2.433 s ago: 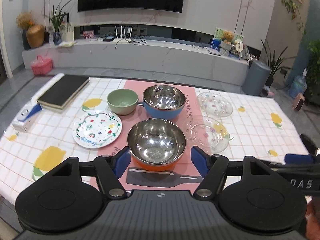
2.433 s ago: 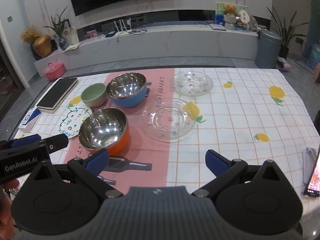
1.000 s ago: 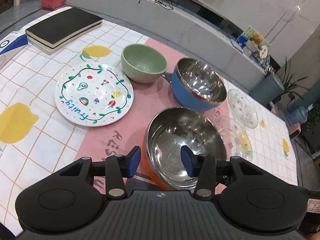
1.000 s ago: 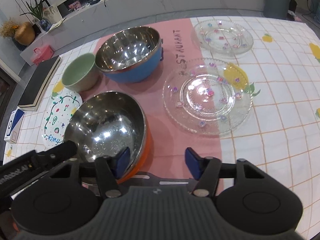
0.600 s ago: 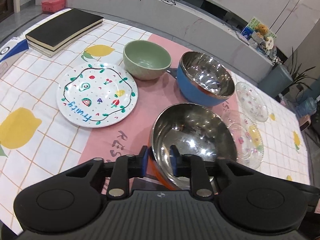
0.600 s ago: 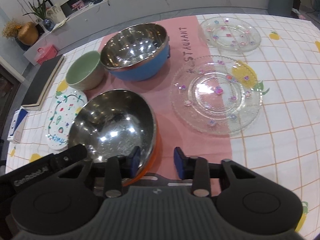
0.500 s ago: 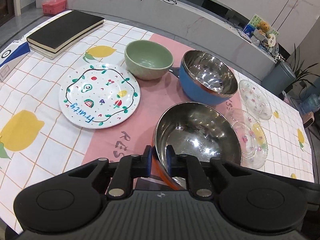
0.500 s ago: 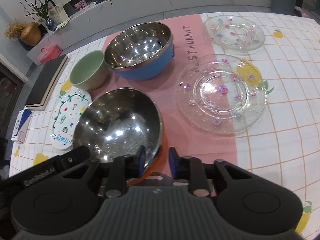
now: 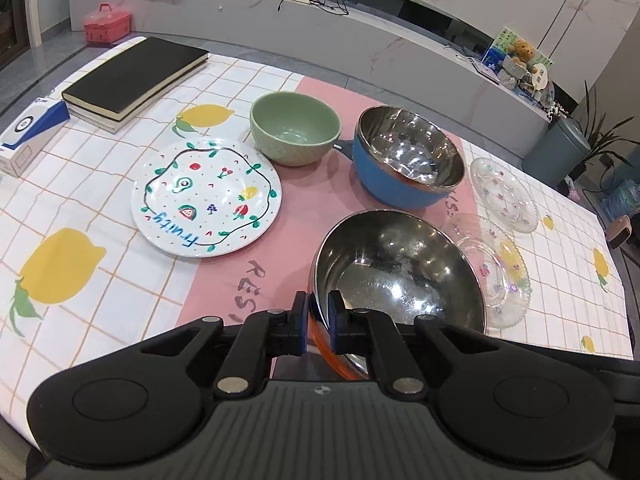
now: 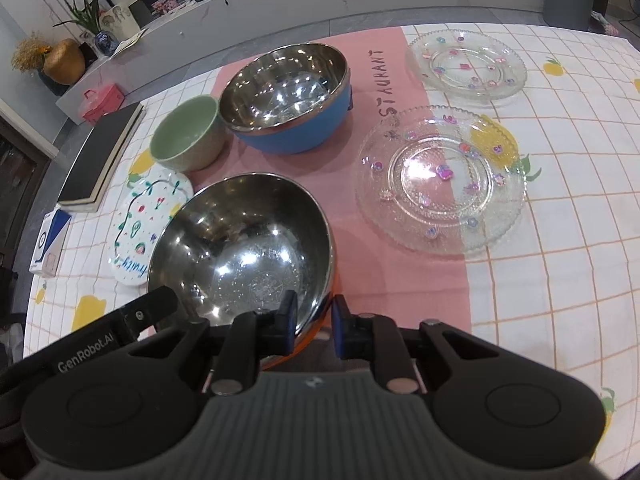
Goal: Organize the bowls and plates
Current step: 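Lift the orange steel bowl with both grippers and carry it toward the table edge, then lower the orange bowl and open both grippers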
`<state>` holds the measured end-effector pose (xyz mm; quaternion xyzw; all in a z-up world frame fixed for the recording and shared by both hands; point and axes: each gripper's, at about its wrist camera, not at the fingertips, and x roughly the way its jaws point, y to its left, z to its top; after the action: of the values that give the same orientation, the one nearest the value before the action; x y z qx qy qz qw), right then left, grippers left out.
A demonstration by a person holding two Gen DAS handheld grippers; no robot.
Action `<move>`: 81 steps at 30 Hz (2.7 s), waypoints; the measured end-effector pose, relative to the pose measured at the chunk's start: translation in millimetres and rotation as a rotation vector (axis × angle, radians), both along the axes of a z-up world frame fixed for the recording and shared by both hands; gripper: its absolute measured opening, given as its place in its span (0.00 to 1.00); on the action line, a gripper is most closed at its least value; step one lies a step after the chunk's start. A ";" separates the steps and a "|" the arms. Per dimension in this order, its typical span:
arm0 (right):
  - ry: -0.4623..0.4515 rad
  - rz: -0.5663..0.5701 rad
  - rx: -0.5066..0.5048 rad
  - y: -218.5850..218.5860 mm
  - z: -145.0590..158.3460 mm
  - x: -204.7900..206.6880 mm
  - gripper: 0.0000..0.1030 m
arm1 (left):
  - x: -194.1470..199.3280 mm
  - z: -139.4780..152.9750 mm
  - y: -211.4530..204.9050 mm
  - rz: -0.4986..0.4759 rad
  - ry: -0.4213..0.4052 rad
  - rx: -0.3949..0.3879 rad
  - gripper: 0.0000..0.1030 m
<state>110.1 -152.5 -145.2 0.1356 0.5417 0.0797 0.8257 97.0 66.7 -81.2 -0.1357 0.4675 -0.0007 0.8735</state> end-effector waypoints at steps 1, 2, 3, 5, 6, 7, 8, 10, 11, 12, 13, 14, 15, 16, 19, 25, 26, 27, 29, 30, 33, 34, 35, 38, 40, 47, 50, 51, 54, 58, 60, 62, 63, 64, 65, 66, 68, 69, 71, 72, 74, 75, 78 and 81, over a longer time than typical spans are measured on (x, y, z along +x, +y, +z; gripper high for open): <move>0.005 -0.001 0.010 -0.9 1.9 -3.4 0.16 | -3.3 2.7 0.4 -0.001 -0.004 0.003 0.10; 0.008 0.001 0.019 -1.5 3.9 -7.3 0.16 | -8.0 6.3 1.0 -0.001 -0.007 0.005 0.10; 0.009 0.005 0.026 -1.8 6.1 -11.1 0.16 | -11.5 9.1 1.5 0.000 -0.009 0.006 0.10; 0.012 0.012 0.037 -1.7 10.7 -18.8 0.16 | -19.7 15.0 3.1 0.002 -0.013 0.009 0.10; 0.013 0.015 0.043 -1.3 13.4 -22.9 0.16 | -24.4 18.0 4.1 0.002 -0.015 0.014 0.10; 0.012 0.019 0.048 -0.4 15.9 -26.8 0.16 | -27.8 20.2 4.7 0.001 -0.015 0.018 0.10; 0.013 0.023 0.052 0.4 18.0 -30.5 0.16 | -31.3 22.5 5.2 0.002 -0.016 0.022 0.10; 0.019 0.032 0.062 2.1 20.6 -36.8 0.16 | -39.3 26.5 8.4 0.003 -0.021 0.025 0.10; 0.022 0.036 0.068 2.9 21.4 -40.1 0.16 | -43.1 28.0 10.1 0.007 -0.023 0.024 0.10; 0.025 0.041 0.073 3.8 21.7 -43.3 0.16 | -47.2 29.6 12.4 0.012 -0.024 0.021 0.10; 0.029 0.046 0.077 4.9 21.6 -46.2 0.16 | -49.9 30.6 13.9 0.015 -0.025 0.019 0.10; 0.032 0.049 0.081 5.8 21.5 -49.0 0.16 | -52.9 31.5 15.4 0.017 -0.027 0.018 0.10; 0.034 0.051 0.085 6.5 21.7 -51.6 0.16 | -55.7 31.8 16.9 0.018 -0.026 0.019 0.10; 0.036 0.055 0.087 7.2 21.7 -54.4 0.16 | -58.3 31.7 18.8 0.019 -0.023 0.020 0.10; 0.039 0.061 0.089 10.5 22.5 -63.1 0.16 | -67.0 29.8 21.8 0.021 -0.015 0.021 0.10; 0.065 0.090 0.083 19.7 15.9 -75.0 0.16 | -81.4 19.3 33.1 0.047 0.011 0.004 0.10; 0.072 0.094 0.084 21.0 13.7 -76.4 0.16 | -82.8 17.6 34.9 0.049 0.015 0.001 0.10; 0.078 0.098 0.084 22.4 11.2 -78.0 0.16 | -84.0 15.1 37.1 0.052 0.021 -0.003 0.10; 0.088 0.105 0.083 24.6 6.8 -80.6 0.16 | -87.5 11.4 40.4 0.055 0.032 -0.008 0.10; 0.094 0.107 0.082 25.4 4.8 -81.3 0.16 | -88.7 8.9 41.7 0.056 0.037 -0.009 0.10; 0.096 0.115 0.078 28.7 -0.2 -82.0 0.16 | -91.4 2.9 44.1 0.063 0.041 -0.012 0.10; 0.093 0.117 0.074 29.8 -1.5 -81.8 0.16 | -91.7 1.0 45.2 0.065 0.040 -0.016 0.10; 0.093 0.119 0.070 30.6 -2.8 -80.8 0.16 | -91.9 -0.8 46.1 0.067 0.040 -0.019 0.10; 0.107 0.123 0.066 32.6 -7.5 -78.1 0.16 | -90.3 -5.2 48.2 0.070 0.048 -0.022 0.10; 0.109 0.126 0.072 33.5 -9.6 -77.2 0.16 | -90.5 -5.6 49.3 0.070 0.044 -0.015 0.09; 0.122 0.158 0.077 45.1 -12.2 -75.4 0.16 | -91.0 -6.3 59.5 0.088 0.052 -0.004 0.09; 0.135 0.163 0.081 46.6 -13.1 -75.2 0.16 | -92.9 -7.9 62.1 0.095 0.066 -0.008 0.08; 0.130 0.168 0.082 47.4 -12.9 -75.5 0.16 | -93.4 -8.4 62.8 0.099 0.067 -0.006 0.08; 0.129 0.167 0.088 48.9 -13.6 -75.1 0.16 | -93.5 -8.3 61.8 0.099 0.067 0.019 0.07; 0.134 0.162 0.087 48.8 -12.6 -75.4 0.21 | -93.3 -7.5 62.5 0.100 0.075 0.006 0.10; 0.122 0.165 0.069 49.4 -10.6 -76.3 0.35 | -94.8 -4.5 62.4 0.120 0.062 0.027 0.14; 0.106 0.168 0.067 47.7 -7.8 -76.9 0.40 | -95.5 0.4 63.8 0.131 0.043 0.039 0.24; 0.101 0.168 0.071 46.9 -6.3 -77.0 0.40 | -95.8 2.9 64.5 0.137 0.037 0.037 0.26; 0.095 0.166 0.074 45.5 -4.6 -77.0 0.41 | -96.0 6.4 65.1 0.140 0.028 0.030 0.28; 0.089 0.164 0.078 44.0 -2.6 -77.2 0.43 | -96.0 9.1 65.2 0.141 0.021 0.027 0.29; 0.081 0.161 0.080 42.4 -0.3 -77.5 0.45 | -96.4 12.3 64.7 0.144 0.015 0.023 0.30; 0.061 0.162 0.082 38.9 5.7 -78.6 0.46 | -96.9 18.4 62.2 0.141 -0.003 0.028 0.31; 0.051 0.160 0.080 37.3 8.8 -79.0 0.47 | -96.6 21.6 60.4 0.139 -0.009 0.032 0.31; 0.027 0.156 0.076 33.8 15.6 -79.8 0.48 | -95.6 28.0 55.3 0.123 -0.026 0.035 0.33; 0.015 0.153 0.072 31.7 19.3 -80.1 0.49 | -95.3 32.1 52.1 0.113 -0.038 0.035 0.36; -0.014 0.145 0.064 26.6 26.5 -80.3 0.52 | -94.1 41.2 44.9 0.093 -0.069 0.047 0.42; -0.029 0.140 0.059 23.7 30.0 -80.2 0.52 | -93.1 45.0 41.6 0.086 -0.083 0.056 0.45; -0.071 0.116 0.045 12.8 40.2 -79.1 0.57 | -87.5 56.9 26.9 0.060 -0.135 0.114 0.52; -0.100 0.078 0.027 -0.6 48.0 -75.1 0.59 | -80.6 65.3 11.7 0.027 -0.177 0.150 0.52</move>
<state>35.0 -153.1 -97.3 0.1214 0.5036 0.1257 0.8461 16.4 78.4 -15.9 -0.0756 0.3855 0.0341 0.9189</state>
